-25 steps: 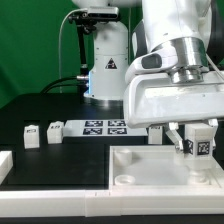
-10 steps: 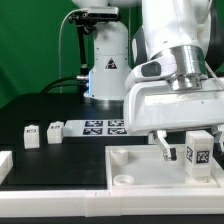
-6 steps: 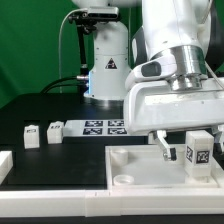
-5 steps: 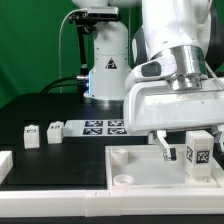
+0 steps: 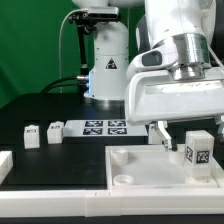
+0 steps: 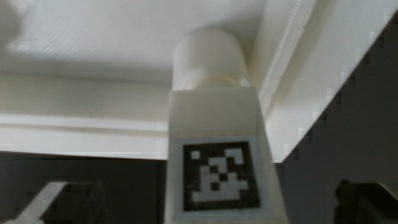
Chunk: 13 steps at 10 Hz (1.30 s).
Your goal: Assemble one leg
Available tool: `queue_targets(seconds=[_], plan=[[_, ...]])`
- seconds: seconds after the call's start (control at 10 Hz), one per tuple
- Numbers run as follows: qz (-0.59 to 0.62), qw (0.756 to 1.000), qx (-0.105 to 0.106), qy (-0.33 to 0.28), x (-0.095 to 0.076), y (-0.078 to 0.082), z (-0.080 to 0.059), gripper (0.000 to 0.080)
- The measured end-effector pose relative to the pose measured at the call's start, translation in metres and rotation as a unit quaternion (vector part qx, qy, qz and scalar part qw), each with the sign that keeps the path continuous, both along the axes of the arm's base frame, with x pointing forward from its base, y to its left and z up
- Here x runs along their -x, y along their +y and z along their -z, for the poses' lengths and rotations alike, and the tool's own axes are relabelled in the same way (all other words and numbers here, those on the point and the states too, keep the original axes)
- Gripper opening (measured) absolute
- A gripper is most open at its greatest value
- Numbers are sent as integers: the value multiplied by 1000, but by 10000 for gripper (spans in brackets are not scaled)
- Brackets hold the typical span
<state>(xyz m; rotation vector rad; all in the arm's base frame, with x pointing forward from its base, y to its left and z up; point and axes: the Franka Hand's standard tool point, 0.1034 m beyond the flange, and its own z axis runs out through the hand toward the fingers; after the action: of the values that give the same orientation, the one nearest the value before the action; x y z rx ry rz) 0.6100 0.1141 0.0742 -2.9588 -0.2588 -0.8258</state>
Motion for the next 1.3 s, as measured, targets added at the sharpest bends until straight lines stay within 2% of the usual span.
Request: queue_targets(seconds=[0.1, 0.2, 0.3, 0.5, 0.6, 0.7, 0.8, 1.1, 1.2, 1.3], plan=[[-1, 1000, 0, 10, 1, 1, 2, 649], [-8, 997, -2, 76, 6, 8, 5, 649], [-8, 994, -5, 106, 0, 10, 2, 649], [0, 977, -7, 212, 0, 11, 5, 649], [-2, 970, -6, 242, -3, 11, 5, 649], [-6, 956, -5, 294, 1, 11, 4, 649], [-5, 955, -6, 295, -8, 10, 2, 649], [-2, 958, -7, 287, -11, 7, 2, 649], [-2, 960, -7, 281, -12, 7, 2, 527], [-2, 960, -7, 281, -12, 6, 3, 527]])
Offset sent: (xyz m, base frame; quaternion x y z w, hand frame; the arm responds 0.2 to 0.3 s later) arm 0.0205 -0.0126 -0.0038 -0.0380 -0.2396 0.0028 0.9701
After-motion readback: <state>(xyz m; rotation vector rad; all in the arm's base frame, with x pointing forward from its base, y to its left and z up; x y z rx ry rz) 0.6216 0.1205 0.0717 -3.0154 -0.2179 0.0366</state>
